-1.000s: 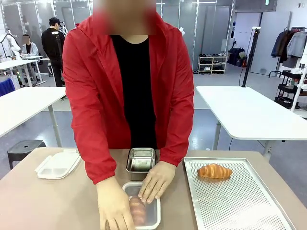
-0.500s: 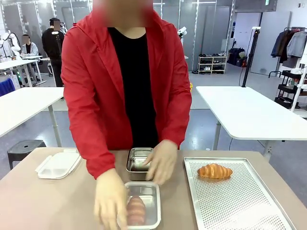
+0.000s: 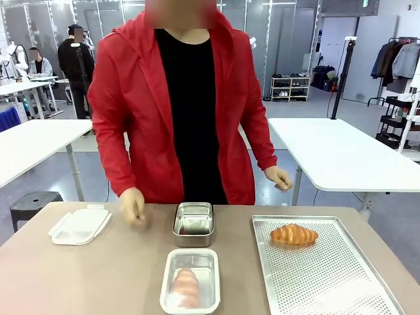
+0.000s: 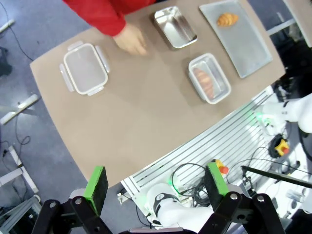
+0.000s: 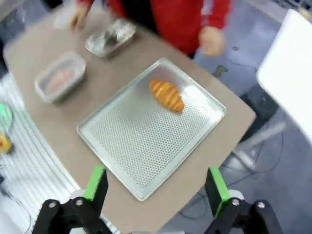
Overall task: Place the bread into the airtight container.
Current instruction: Pick up a Butter Roll and place it into an empty Airtight Container.
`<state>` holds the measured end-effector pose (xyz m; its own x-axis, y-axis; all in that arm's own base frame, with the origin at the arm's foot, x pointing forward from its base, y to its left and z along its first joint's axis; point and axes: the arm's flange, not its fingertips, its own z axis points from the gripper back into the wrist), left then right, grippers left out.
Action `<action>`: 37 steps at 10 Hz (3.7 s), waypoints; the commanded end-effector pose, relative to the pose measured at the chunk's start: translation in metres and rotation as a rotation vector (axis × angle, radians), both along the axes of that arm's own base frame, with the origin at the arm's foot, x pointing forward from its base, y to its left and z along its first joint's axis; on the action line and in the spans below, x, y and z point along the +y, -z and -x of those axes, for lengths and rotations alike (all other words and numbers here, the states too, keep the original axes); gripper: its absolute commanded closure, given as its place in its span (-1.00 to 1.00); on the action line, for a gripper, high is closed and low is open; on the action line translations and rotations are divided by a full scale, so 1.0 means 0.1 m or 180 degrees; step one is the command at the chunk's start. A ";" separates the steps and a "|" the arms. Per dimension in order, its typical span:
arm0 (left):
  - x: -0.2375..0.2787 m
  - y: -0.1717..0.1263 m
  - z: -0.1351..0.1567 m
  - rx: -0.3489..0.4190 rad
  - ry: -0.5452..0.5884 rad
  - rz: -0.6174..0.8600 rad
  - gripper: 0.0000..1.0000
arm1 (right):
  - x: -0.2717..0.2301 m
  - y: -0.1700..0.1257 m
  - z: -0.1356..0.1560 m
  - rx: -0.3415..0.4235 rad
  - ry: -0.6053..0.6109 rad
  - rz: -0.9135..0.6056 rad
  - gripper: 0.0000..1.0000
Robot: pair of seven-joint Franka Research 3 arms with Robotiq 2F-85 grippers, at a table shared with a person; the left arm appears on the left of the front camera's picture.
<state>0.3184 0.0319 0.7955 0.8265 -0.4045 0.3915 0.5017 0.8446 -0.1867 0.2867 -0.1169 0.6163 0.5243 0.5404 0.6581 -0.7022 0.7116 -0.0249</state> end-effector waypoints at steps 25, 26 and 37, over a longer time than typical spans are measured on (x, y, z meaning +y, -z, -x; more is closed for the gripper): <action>0.00 0.00 0.01 -0.0005 0.0031 -0.0007 -1.00 | 1.76 2.29 -2.55 0.0376 -0.2243 0.1620 -1.00; 0.00 0.00 0.01 -0.0005 0.0031 -0.0007 -1.00 | 1.78 2.38 -2.60 0.0413 -0.2245 0.1594 -1.00; 0.00 0.00 0.01 -0.0005 0.0031 -0.0007 -1.00 | 2.03 3.12 -2.90 0.0872 -0.2160 0.1875 -0.21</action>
<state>0.3184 0.0317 0.7955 0.8265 -0.4046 0.3913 0.5018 0.8447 -0.1865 0.5736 0.0830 0.3110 0.0512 0.9935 0.1019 -0.9975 0.0559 -0.0436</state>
